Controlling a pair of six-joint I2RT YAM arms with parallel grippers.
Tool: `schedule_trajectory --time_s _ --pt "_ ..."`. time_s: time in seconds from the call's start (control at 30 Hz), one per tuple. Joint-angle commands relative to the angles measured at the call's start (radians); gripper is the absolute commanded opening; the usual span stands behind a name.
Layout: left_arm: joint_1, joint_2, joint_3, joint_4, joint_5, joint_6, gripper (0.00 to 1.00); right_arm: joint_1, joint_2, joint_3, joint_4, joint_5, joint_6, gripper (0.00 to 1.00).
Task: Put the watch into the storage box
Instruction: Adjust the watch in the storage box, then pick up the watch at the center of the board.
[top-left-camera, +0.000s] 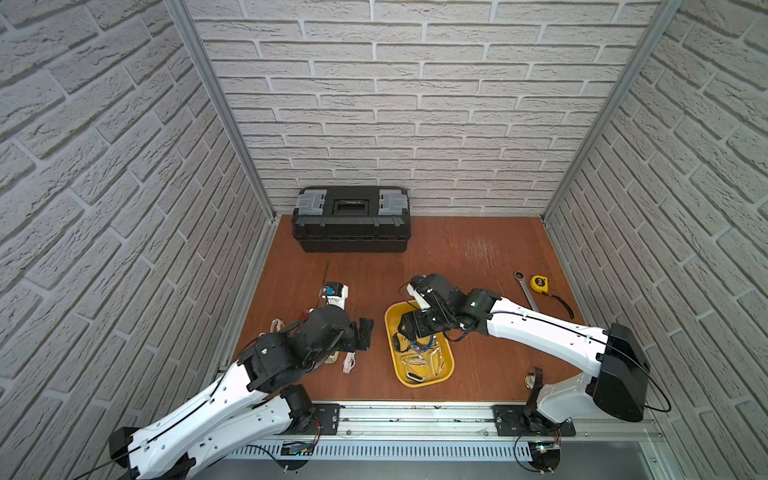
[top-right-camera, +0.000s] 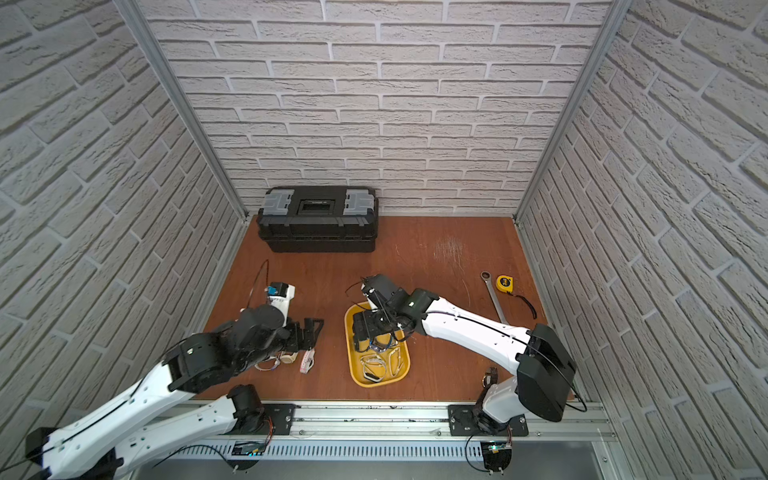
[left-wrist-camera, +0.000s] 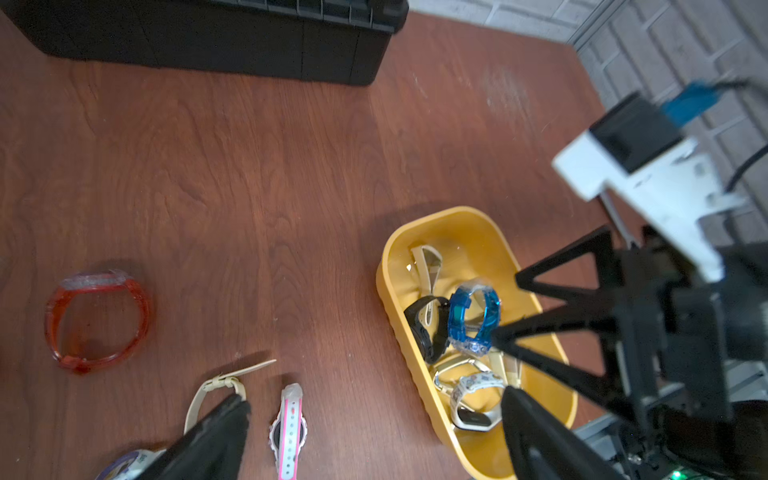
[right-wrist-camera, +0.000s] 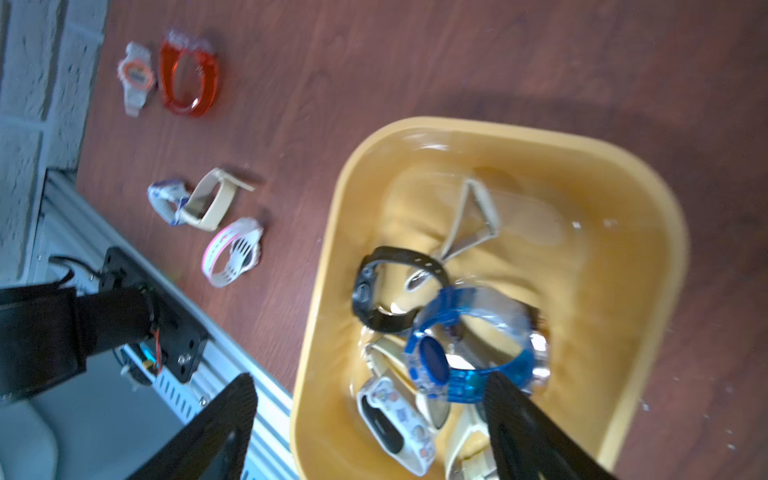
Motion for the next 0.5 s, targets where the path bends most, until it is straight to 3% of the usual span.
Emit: schedule_trajectory --time_s 0.0,0.33,0.47 --pt "0.006 -0.097 0.012 -0.058 -0.109 -0.045 0.98 0.069 0.065 0.083 0.035 -0.062 -0.038 0.9" --pt "0.016 -0.105 0.128 -0.273 -0.194 -0.098 0.98 0.158 0.392 0.407 -0.07 -0.087 -0.031 0.83" --pt "0.016 -0.114 0.124 -0.252 -0.19 -0.079 0.98 0.191 0.43 0.407 -0.018 -0.121 0.034 0.79"
